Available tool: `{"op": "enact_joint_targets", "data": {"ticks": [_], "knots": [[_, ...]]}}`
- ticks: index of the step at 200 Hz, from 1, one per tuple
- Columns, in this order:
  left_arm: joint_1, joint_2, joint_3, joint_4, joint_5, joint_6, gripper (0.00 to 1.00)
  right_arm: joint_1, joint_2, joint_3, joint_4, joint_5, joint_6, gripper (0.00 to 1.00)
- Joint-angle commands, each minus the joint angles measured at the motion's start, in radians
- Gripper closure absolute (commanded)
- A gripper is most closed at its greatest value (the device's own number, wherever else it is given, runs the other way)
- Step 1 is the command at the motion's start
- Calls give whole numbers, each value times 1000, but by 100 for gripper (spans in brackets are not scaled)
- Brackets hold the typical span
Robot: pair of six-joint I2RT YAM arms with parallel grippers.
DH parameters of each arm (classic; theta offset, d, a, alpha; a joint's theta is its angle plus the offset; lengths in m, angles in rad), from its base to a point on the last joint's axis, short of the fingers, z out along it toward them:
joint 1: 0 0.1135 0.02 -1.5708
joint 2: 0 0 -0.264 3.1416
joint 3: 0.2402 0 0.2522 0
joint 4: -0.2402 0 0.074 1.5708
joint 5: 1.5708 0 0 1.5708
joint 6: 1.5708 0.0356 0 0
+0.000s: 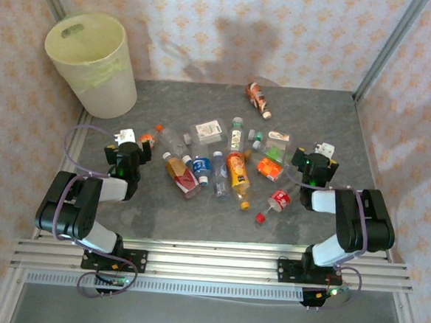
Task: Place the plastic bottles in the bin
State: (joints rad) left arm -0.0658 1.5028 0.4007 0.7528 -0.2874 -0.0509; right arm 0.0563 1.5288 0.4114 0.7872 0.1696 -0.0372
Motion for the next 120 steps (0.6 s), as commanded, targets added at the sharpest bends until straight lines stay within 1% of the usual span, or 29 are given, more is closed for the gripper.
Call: {"op": "enact_joint_targets", "data": {"ticks": [1,30,47,56,69,78,86,95,109,120], "knots": [[-9,-9,4,26,-11,13,0,1,-6,-10,27,27,17,1],[-9,-10,2,29,-10,14,0,0,-6,-11,27,26,17,1],[-9,-29,20,-14,1,18,0,1,-7,-13,32,26,17,1],[-9,-55,46,-85,8,22,0,0,-10,-14,32,31,17,1],[-9,-114,129,-292,0,10,0,0,-35,-6,-5,37,21,1],[-9,-147,166,-385,8,-10,0,1,-65,11,-58,27,16,1],[-12,-178,177,-424,35,-17,0,1,-96,36,-134,17,13,1],[-21,-211,180,-454,39,-37,0,0,-128,76,-237,9,21,1],[-40,-263,197,-520,17,-77,0,0,-173,139,-393,-13,41,1],[-55,-299,224,-602,-25,-121,0,2,-201,182,-485,-32,65,1]]}}
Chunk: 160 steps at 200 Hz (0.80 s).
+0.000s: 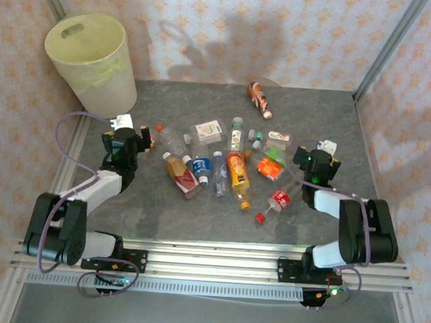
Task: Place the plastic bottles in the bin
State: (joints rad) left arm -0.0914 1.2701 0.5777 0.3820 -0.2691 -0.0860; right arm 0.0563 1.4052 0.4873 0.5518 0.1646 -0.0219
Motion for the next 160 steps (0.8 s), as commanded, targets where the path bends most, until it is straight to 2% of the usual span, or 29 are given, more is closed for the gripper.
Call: {"op": "enact_joint_targets", "data": {"ticks": [1,21,52,72,97,113,125,160], "knots": [[-31,-69,51,-239,-47,-90,0,2,-81,109,-257,-28,51,1],[-47,-117,127,-430,-79,-206,0,2,-126,182,-424,-21,152,1],[-56,-154,231,-745,-68,-418,0,2,-172,278,-702,-32,367,1],[-57,-176,233,-861,-18,-543,0,2,-195,307,-850,-79,467,1],[-56,-166,249,-935,135,-595,0,2,-216,320,-982,-156,535,1],[-56,-124,292,-983,191,-586,0,2,-278,309,-1007,-193,555,1],[-56,-78,333,-1008,199,-530,0,2,-314,296,-1009,-212,564,1],[-31,150,548,-1178,123,-300,0,2,-423,259,-1008,-190,600,1]]}}
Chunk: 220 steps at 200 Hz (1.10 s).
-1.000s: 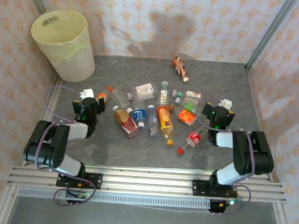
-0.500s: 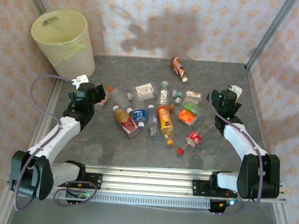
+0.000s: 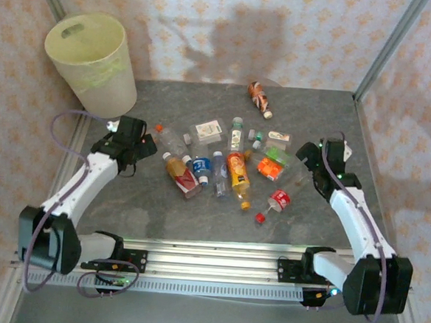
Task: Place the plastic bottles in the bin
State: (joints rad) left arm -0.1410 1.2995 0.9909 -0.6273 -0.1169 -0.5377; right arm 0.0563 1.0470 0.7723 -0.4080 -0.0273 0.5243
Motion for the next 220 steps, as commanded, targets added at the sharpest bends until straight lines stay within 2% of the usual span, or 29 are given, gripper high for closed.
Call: {"op": "enact_joint_targets", "data": {"ticks": [1,19,36,43,59,69,107,135,174,200,220], "knots": [[19,128,141,-172,-33,157,0,2,-69,-27,-49,4,54,1],[28,209,217,-202,-57,234,0,2,-118,-47,-44,27,51,1],[53,268,264,-208,1,294,0,2,-147,-58,-47,43,33,1],[64,296,286,-217,41,317,0,2,-154,-62,-49,48,21,1],[93,368,337,-234,215,381,0,2,-164,-71,-47,59,-6,1],[96,410,367,-239,252,398,0,2,-168,-78,-38,76,-21,1],[95,536,457,-239,177,498,0,2,-173,-78,-2,130,-65,1],[95,558,458,-229,150,600,0,2,-173,-71,9,145,-103,1],[100,587,454,-239,169,732,0,2,-170,-85,38,162,-136,1],[100,604,464,-210,230,798,7,2,-165,-94,47,170,-157,1],[100,637,480,-189,190,823,9,2,-163,-96,44,180,-165,1]]}}
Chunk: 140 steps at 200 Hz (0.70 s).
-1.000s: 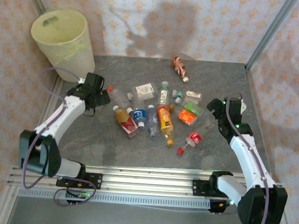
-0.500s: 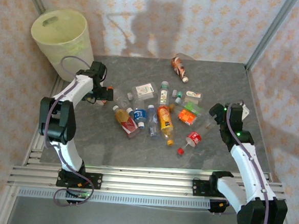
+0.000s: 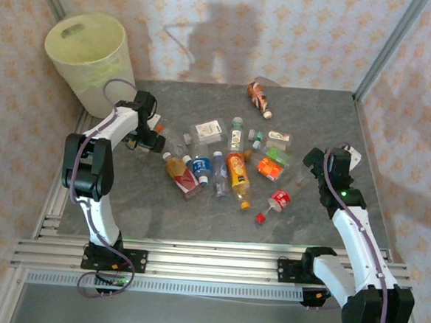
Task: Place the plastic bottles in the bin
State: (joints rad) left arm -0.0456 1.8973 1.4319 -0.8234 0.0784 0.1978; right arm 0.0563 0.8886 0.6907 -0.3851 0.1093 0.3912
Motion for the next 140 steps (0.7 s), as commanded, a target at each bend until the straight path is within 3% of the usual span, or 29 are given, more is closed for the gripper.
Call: {"op": "enact_joint_targets", "data": {"ticks": [1,61,102,140], "knots": [[4,40,40,9,-7,89,9,2,-5,-14,21,45,-32,1],[5,99,54,47,-96,122,13,2,-1,-15,30,63,-33,1],[-2,142,69,66,-147,91,29,0,13,2,21,65,-39,1],[-1,63,16,114,-143,63,38,2,9,4,2,68,-36,0]]}}
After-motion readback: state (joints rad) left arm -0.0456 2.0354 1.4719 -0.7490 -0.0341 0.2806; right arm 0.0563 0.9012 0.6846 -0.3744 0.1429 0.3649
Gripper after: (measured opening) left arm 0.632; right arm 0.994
